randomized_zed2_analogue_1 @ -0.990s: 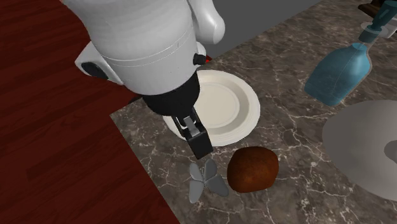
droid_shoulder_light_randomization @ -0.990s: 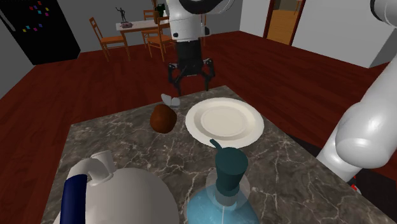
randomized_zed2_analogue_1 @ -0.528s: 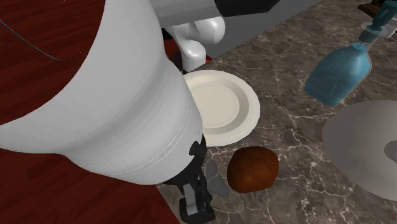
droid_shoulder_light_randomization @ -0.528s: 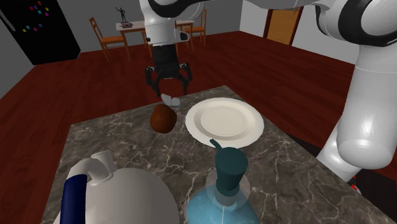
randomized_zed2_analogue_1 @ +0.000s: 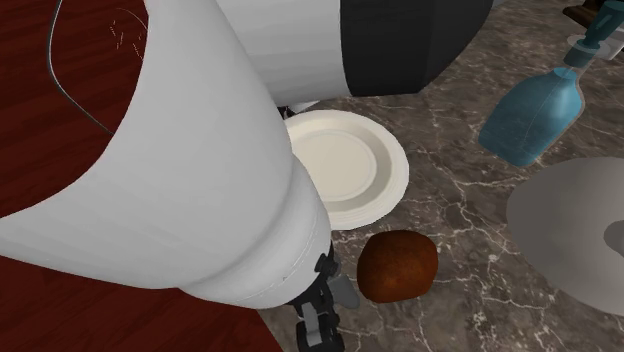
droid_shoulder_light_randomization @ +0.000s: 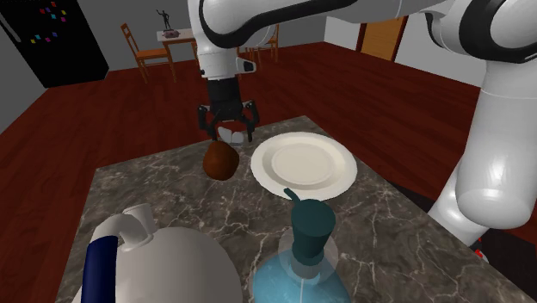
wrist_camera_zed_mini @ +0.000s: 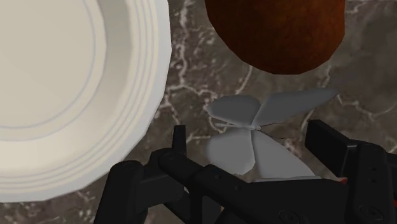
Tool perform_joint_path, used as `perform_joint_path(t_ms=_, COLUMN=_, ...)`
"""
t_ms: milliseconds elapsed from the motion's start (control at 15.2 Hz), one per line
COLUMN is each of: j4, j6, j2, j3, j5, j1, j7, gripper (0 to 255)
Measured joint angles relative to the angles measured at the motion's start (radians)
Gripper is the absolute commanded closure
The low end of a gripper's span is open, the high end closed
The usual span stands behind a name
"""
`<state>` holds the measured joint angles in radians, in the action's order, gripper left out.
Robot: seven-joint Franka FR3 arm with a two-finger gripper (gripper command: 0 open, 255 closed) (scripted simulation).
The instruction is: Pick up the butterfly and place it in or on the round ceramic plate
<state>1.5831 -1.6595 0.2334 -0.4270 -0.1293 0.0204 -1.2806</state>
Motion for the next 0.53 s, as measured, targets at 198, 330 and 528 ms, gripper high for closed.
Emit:
perform_joint_path(t_ms=198, j4=0.006, j6=-0.004, j2=-0.002, j3=0.000, j5=-0.001, j1=0.000, j7=0.000, gripper=0)
perform_joint_path(t_ms=330, j4=0.006, j6=-0.005, j2=-0.002, j3=0.000, j5=-0.001, j1=0.000, j7=0.000, gripper=0)
perform_joint_path(t_ms=528, j4=0.006, j6=-0.005, j2=-0.002, j3=0.000, j5=-0.001, j1=0.000, j7=0.000, gripper=255)
